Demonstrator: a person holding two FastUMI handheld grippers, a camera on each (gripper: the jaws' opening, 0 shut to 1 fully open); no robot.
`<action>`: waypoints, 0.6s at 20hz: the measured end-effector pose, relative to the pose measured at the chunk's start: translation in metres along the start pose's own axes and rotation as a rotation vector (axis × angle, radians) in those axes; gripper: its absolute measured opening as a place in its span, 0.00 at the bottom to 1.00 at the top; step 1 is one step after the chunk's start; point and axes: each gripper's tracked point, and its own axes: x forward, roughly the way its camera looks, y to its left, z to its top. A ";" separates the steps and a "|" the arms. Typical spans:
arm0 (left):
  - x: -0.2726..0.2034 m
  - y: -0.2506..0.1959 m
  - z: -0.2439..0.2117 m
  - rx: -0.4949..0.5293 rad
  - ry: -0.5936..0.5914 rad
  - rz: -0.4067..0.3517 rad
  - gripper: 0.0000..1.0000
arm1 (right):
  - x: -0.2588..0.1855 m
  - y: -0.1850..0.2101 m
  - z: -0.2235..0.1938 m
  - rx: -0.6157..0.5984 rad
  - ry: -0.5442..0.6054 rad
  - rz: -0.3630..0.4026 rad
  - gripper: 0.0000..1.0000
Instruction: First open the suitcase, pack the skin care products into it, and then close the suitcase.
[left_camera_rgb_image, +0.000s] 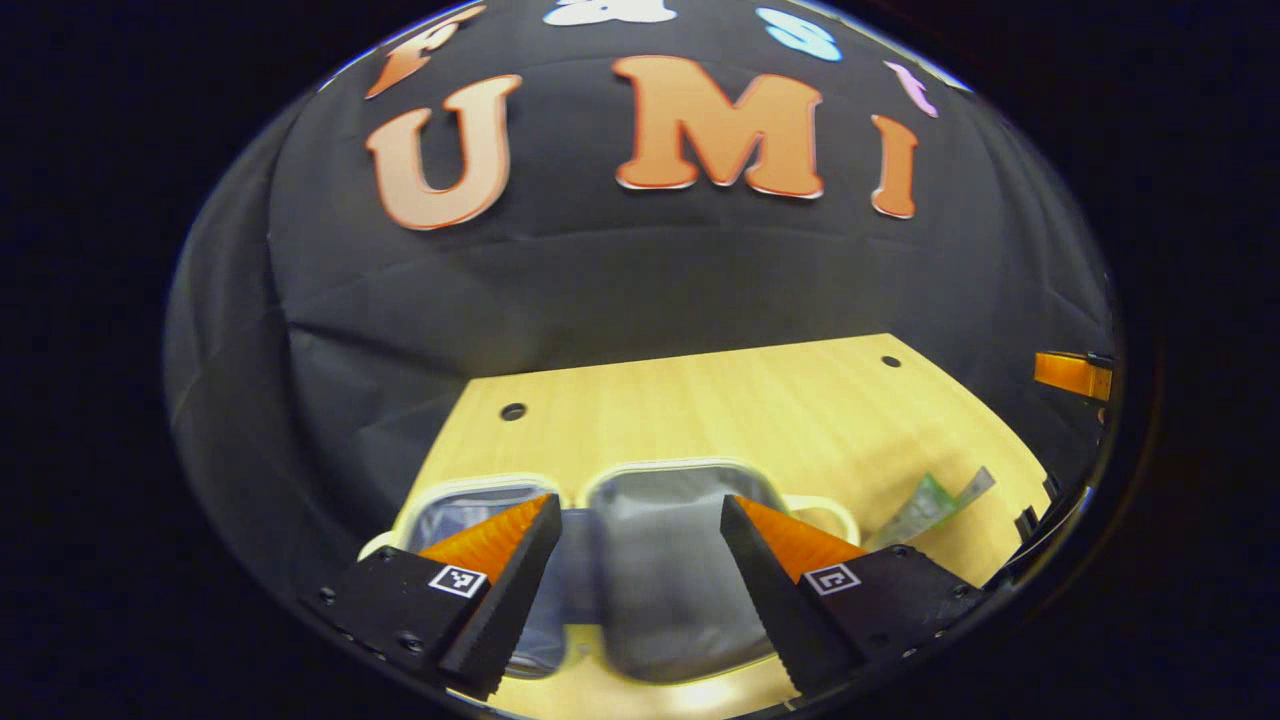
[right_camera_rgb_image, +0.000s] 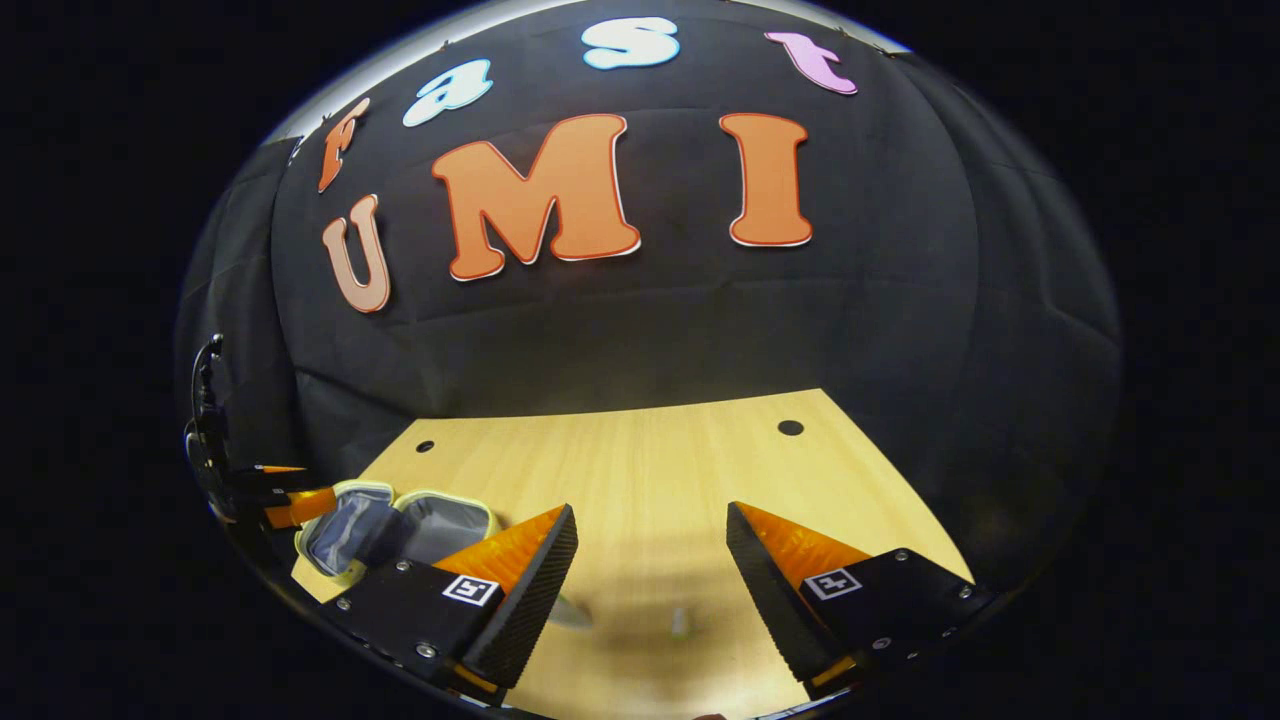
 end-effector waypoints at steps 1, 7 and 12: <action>0.004 -0.027 0.001 0.007 -0.001 -0.022 0.99 | -0.002 -0.011 -0.001 0.000 0.004 -0.001 0.95; 0.033 -0.159 0.001 -0.005 0.001 -0.143 1.00 | -0.009 -0.065 -0.015 0.027 0.040 -0.007 0.95; 0.051 -0.223 -0.010 0.015 0.037 -0.200 0.99 | -0.012 -0.099 -0.032 0.053 0.079 -0.033 0.95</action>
